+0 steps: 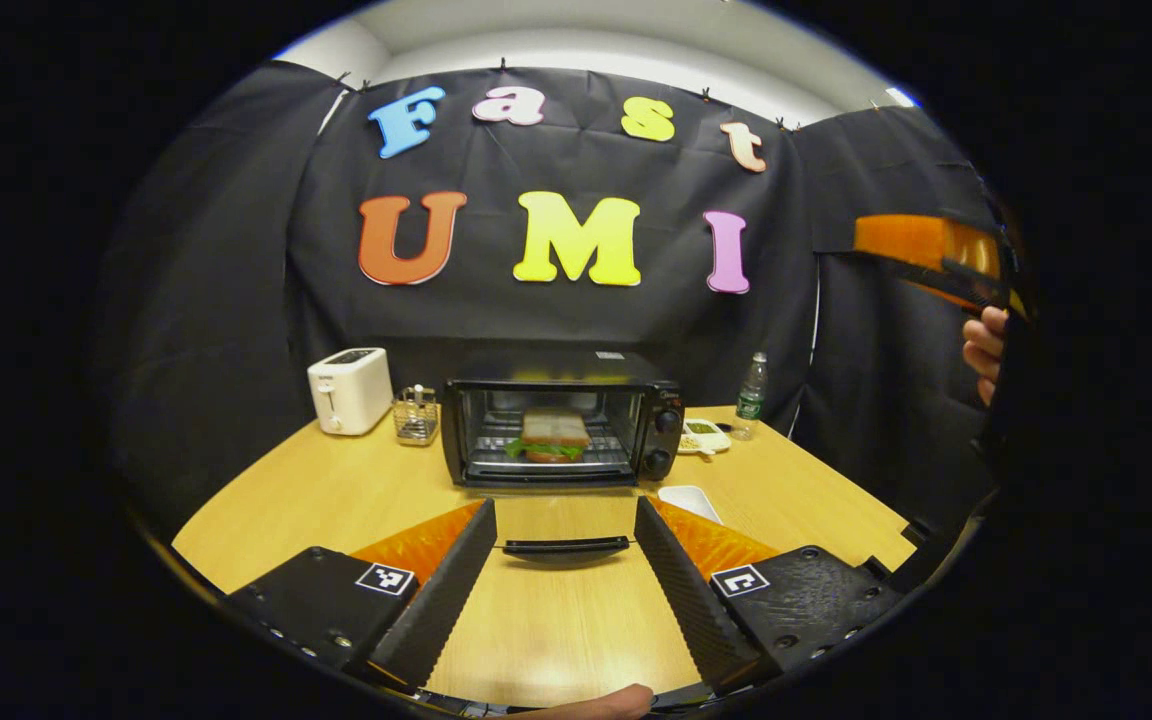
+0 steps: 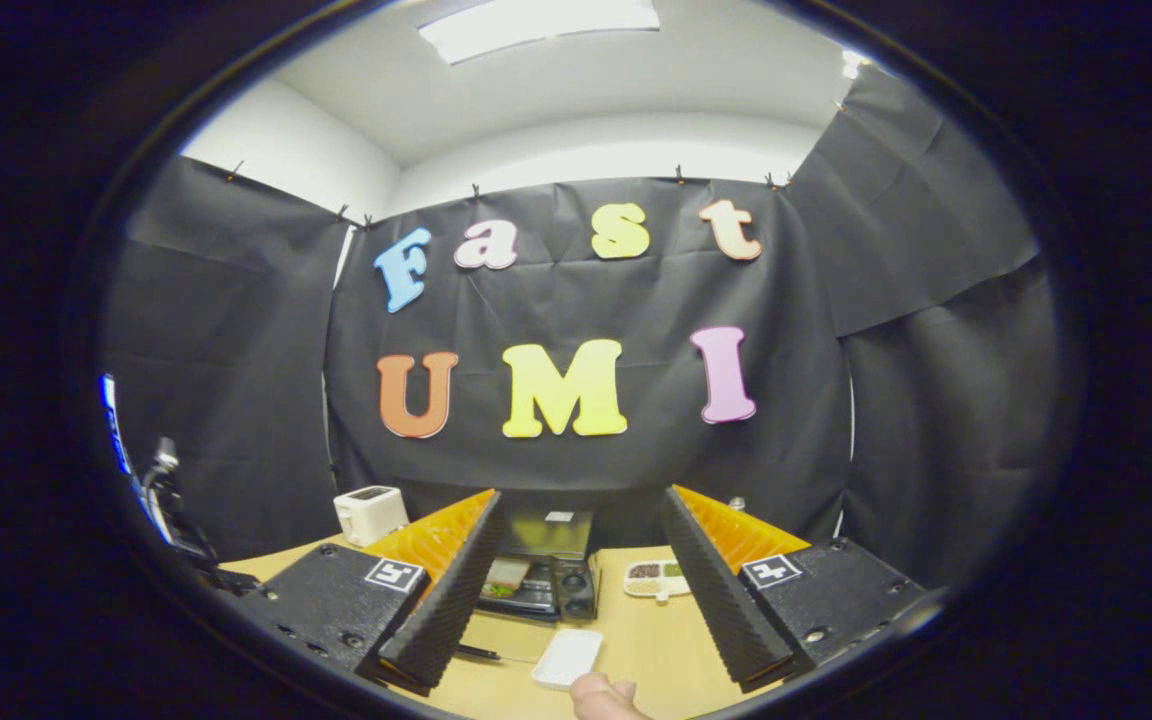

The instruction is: Open the electric oven with the left hand, put the food in, and close the electric oven.

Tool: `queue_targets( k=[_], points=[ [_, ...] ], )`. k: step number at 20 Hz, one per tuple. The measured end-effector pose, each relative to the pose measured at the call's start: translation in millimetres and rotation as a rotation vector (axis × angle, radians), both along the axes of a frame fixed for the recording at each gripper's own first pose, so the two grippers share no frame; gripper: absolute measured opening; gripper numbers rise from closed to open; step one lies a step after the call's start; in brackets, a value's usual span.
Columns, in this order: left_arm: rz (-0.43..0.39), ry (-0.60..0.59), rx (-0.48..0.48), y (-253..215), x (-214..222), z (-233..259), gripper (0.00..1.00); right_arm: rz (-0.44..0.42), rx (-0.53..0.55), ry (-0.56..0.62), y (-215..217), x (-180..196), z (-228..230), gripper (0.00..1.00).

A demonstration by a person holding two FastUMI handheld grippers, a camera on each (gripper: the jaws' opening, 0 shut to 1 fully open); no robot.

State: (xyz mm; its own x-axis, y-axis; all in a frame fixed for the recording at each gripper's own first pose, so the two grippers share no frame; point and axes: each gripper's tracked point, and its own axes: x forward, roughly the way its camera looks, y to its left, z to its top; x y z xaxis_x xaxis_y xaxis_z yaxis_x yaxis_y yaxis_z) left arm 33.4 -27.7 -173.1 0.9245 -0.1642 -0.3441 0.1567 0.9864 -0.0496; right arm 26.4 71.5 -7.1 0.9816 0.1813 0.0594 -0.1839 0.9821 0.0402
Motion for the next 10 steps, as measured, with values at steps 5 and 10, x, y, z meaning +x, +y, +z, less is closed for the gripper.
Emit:
queue_targets(
  k=[5,10],
  points=[
    [0.000,0.117,0.080,-13,34,-77,0.92,-0.112,-0.052,-0.068,-64,-11,7,0.96],
    [-0.016,0.208,0.103,-29,46,-123,0.93,-0.148,-0.075,-0.069,-92,-13,-7,0.96]
  ],
)
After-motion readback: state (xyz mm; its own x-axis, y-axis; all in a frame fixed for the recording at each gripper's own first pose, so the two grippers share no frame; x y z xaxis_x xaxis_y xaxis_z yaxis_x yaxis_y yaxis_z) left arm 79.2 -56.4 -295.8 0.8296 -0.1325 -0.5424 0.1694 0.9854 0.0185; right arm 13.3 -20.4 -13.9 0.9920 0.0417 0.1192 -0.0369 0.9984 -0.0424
